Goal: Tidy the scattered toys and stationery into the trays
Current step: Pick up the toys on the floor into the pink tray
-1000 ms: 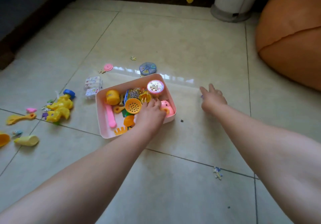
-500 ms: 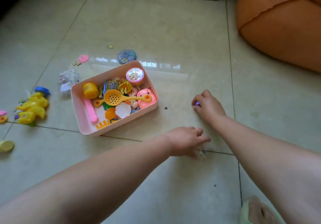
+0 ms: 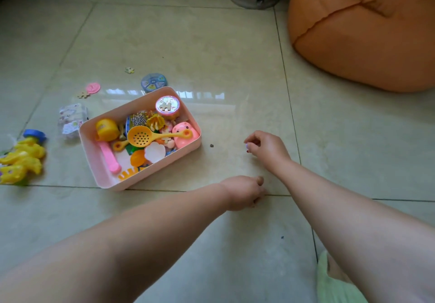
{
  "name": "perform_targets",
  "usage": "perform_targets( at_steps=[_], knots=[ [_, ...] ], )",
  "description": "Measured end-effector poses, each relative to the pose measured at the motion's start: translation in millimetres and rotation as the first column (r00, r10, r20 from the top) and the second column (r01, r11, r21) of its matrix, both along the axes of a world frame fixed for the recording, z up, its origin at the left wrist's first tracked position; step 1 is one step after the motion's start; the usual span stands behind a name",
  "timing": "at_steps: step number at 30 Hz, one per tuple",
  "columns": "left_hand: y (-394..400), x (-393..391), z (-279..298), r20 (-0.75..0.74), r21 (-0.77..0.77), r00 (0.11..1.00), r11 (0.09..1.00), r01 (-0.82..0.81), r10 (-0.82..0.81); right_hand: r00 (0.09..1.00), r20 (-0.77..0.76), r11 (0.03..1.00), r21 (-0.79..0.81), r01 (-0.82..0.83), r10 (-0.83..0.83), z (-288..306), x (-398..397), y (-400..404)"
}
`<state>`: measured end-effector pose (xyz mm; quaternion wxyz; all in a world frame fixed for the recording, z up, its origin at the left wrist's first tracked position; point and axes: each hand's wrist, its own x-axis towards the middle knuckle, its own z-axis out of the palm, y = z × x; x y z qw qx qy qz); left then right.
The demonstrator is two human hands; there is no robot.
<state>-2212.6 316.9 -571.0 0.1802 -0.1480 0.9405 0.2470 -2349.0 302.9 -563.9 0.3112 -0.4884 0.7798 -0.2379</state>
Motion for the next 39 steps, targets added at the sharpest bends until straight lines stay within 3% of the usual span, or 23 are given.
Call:
perform_targets(
  at_steps=[6,9,14,17,20,27,39],
  knots=[
    [1,24,-3,0.016,0.079,0.981,0.978,-0.192,0.191,0.997,0.077,0.999,-0.053,0.007,-0.003,11,21,-23],
    [0,32,0,0.044,0.047,0.981,0.981,-0.188,0.186,0.997,0.081,0.998,-0.067,-0.01,0.015,15,30,-31],
    [-3,62,-4,-0.032,0.016,0.983,0.984,-0.179,0.179,0.994,0.111,0.997,-0.076,-0.013,0.021,13,47,-40],
    [-3,67,-2,0.022,0.066,0.944,0.942,-0.33,0.33,0.989,0.144,0.997,-0.075,-0.009,0.019,14,54,-42],
    [-9,71,2,0.07,0.017,0.931,0.933,-0.361,0.359,0.987,0.161,0.997,-0.075,-0.006,0.018,13,56,-41],
    [-15,95,-6,0.006,0.134,0.805,0.797,-0.589,0.594,0.971,0.237,0.997,-0.058,0.049,-0.034,3,56,-37],
    [-18,106,-5,-0.024,0.083,0.868,0.866,-0.493,0.496,0.961,0.274,0.998,-0.033,0.054,-0.043,-7,61,-26]
  ],
)
